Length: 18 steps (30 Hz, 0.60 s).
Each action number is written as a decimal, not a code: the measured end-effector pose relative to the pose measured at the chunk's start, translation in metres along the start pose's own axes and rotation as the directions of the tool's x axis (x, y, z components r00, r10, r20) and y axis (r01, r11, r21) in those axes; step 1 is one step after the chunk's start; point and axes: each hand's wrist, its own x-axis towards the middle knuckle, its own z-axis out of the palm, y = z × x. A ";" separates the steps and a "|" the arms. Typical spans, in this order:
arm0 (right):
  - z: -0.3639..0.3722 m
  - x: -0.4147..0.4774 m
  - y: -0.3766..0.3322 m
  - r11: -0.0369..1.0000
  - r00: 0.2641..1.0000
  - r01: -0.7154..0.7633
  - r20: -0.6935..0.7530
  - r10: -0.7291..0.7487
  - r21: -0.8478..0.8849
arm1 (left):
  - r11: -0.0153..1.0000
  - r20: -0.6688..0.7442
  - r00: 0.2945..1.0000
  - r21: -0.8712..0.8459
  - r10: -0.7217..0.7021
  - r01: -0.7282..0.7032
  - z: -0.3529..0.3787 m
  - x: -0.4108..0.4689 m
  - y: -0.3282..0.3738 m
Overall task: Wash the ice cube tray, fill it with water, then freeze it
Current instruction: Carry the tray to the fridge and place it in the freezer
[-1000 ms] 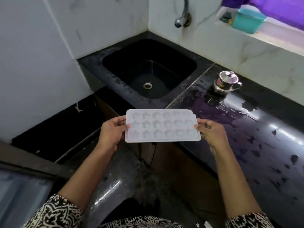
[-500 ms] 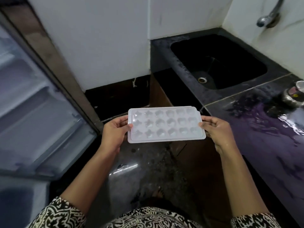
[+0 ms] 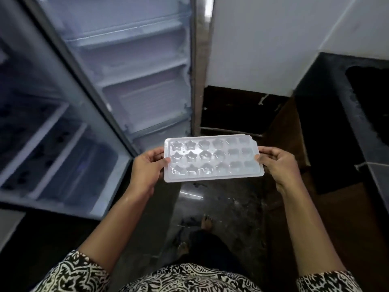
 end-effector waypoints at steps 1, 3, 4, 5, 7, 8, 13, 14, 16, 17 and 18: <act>0.013 0.001 -0.004 1.000 0.999 0.002 0.034 -0.002 0.002 | 1.000 -0.037 0.999 -0.015 0.000 0.000 -0.013 -0.004 0.001; 0.040 0.003 -0.014 1.000 0.994 0.006 0.105 -0.006 0.008 | 0.999 -0.115 0.993 -0.046 -0.004 -0.002 -0.037 -0.010 0.002; 0.054 0.004 -0.018 1.000 0.990 0.009 0.142 -0.009 0.005 | 0.998 -0.155 0.988 -0.063 -0.003 -0.006 -0.049 -0.013 0.002; 0.069 0.007 -0.023 1.000 0.983 0.016 0.181 -0.015 -0.003 | 0.997 -0.196 0.981 -0.080 -0.002 -0.014 -0.061 -0.015 0.003; 0.095 0.013 -0.032 0.999 0.969 0.038 0.243 -0.032 -0.019 | 0.995 -0.262 0.965 -0.100 -0.005 -0.022 -0.079 -0.018 0.005; 0.110 0.018 -0.037 0.998 0.959 0.050 0.281 -0.041 -0.026 | 0.994 -0.300 0.954 -0.106 -0.006 -0.028 -0.089 -0.018 0.006; 0.178 0.040 -0.059 0.994 0.901 0.097 0.429 -0.062 -0.059 | 0.988 -0.460 0.887 -0.146 -0.020 -0.054 -0.128 -0.015 0.011; 0.191 0.044 -0.064 0.993 0.886 0.100 0.460 -0.062 -0.058 | 0.986 -0.489 0.872 -0.154 -0.023 -0.061 -0.134 -0.013 0.012; 0.217 0.054 -0.074 0.992 0.850 0.107 0.523 -0.059 -0.062 | 0.982 -0.544 0.839 -0.175 -0.031 -0.077 -0.145 -0.007 0.015; 0.228 0.059 -0.079 0.992 0.836 0.113 0.545 -0.060 -0.064 | 0.979 -0.564 0.825 -0.185 -0.036 -0.084 -0.149 -0.004 0.016; 0.242 0.065 -0.084 0.990 0.817 0.120 0.573 -0.059 -0.070 | 0.975 -0.587 0.808 -0.199 -0.041 -0.095 -0.153 0.000 0.018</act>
